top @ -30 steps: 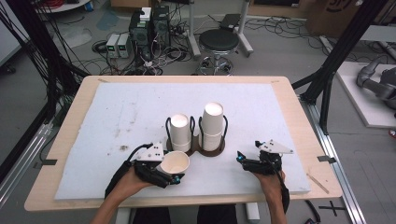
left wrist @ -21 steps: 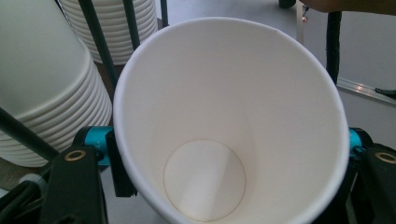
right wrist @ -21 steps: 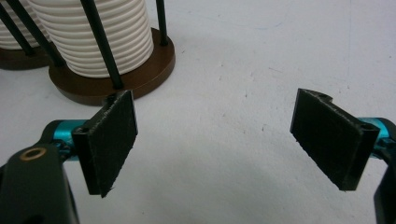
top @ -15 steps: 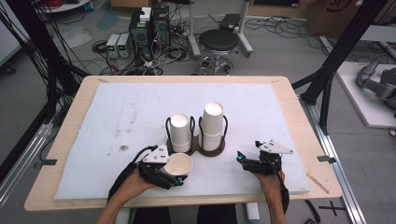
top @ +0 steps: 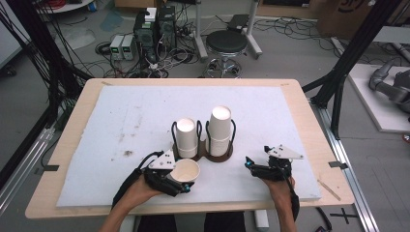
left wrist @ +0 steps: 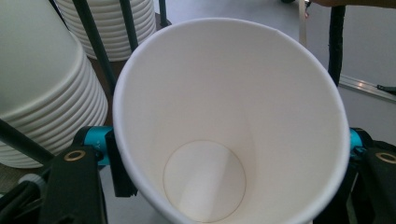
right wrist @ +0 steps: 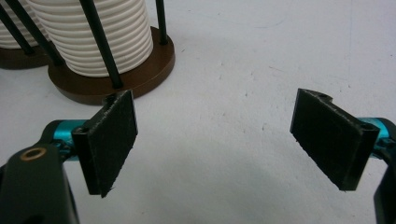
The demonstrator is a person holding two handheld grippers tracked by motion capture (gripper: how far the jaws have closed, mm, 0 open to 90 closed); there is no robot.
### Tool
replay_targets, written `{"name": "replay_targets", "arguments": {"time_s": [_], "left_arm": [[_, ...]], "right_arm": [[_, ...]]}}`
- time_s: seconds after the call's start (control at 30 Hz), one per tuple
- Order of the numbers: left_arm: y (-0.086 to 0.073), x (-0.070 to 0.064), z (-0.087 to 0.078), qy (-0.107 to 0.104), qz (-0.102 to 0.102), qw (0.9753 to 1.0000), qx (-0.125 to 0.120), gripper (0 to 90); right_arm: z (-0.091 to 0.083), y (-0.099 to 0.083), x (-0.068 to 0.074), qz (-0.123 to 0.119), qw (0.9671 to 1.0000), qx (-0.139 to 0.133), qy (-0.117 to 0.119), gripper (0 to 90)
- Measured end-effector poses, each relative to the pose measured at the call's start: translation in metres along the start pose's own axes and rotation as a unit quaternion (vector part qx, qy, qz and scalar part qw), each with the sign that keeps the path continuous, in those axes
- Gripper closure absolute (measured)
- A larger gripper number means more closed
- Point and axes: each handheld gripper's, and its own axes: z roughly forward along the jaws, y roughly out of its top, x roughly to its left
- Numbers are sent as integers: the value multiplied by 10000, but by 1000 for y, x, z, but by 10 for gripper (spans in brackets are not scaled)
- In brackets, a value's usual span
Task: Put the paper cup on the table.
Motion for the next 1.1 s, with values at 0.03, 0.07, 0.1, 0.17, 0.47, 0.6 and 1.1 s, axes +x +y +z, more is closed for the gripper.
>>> {"name": "replay_targets", "arguments": {"time_s": [0.03, 0.07, 0.1, 0.17, 0.47, 0.6, 1.1], "left_arm": [[0, 0, 0, 2, -2, 10000, -1, 281], [0, 0, 1, 5, -5, 10000, 6, 272], [0, 0, 1, 5, -20, 10000, 9, 254], [-1, 0, 2, 31, -21, 10000, 52, 220], [-6, 1, 4, 14, -113, 9999, 93, 120], [-9, 2, 3, 61, -131, 9998, 138, 122], [-22, 7, -21, 47, -151, 9998, 99, 124]], "right_arm": [[0, 0, 0, -14, 10000, -7, -18, 152], [0, 0, 0, -9, 10000, -8, -19, 152], [0, 0, 0, -6, 10000, -8, -16, 152], [0, 0, 0, -29, 10000, -19, -18, 152], [0, 0, 0, 2, 10000, -4, 5, 152], [0, 0, 0, -9, 10000, -9, 4, 153], [0, 0, -1, 12, 10000, 11, 49, 153]]}}
